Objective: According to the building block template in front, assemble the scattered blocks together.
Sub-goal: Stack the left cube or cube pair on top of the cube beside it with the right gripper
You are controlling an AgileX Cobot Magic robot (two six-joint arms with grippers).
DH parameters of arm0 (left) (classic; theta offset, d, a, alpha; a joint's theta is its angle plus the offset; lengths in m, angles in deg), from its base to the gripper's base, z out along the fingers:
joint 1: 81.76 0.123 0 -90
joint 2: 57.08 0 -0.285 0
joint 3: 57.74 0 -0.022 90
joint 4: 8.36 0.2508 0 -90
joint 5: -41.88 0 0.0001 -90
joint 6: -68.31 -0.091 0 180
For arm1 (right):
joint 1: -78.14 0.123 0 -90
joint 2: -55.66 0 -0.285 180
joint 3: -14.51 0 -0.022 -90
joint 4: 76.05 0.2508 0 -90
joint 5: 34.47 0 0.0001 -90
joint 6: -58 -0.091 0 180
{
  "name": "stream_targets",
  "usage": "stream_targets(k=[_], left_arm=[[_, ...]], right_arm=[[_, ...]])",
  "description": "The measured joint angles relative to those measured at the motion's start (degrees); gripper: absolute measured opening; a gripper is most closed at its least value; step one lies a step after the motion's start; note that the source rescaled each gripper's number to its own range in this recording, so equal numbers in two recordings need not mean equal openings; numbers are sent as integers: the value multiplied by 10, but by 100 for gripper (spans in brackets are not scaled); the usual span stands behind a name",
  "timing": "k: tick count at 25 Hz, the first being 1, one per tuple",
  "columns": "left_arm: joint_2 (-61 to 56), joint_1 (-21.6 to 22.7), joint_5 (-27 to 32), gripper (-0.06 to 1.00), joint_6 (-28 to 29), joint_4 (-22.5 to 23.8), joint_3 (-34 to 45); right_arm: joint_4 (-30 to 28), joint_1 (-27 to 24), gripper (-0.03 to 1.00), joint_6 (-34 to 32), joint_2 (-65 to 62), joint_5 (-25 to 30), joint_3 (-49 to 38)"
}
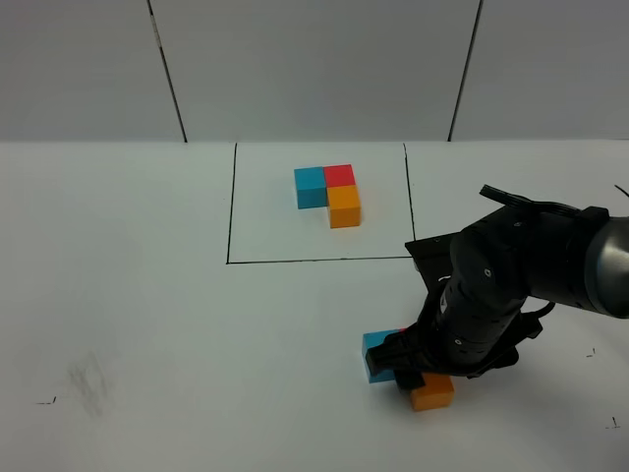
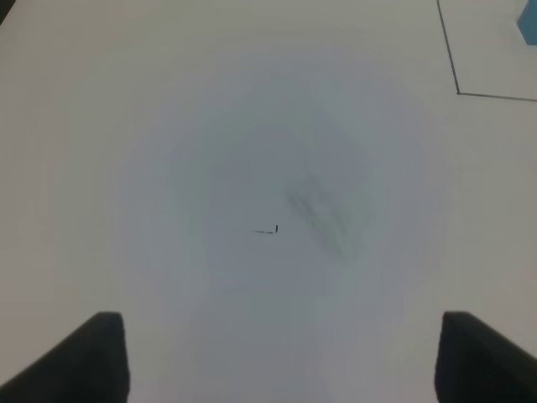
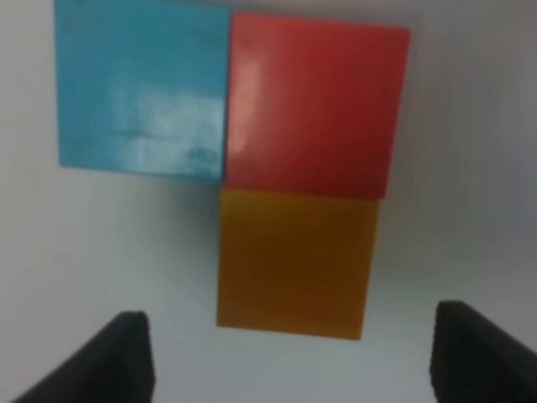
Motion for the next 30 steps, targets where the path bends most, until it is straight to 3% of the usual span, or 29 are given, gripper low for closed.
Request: stream_targets(k=[26,30], left_arm=[[0,0,0,65,0,0,0],[0,0,0,65,0,0,0]], right_arm=[[2,0,43,5,57,-52,0],[1,0,38,5,57,-59,0]])
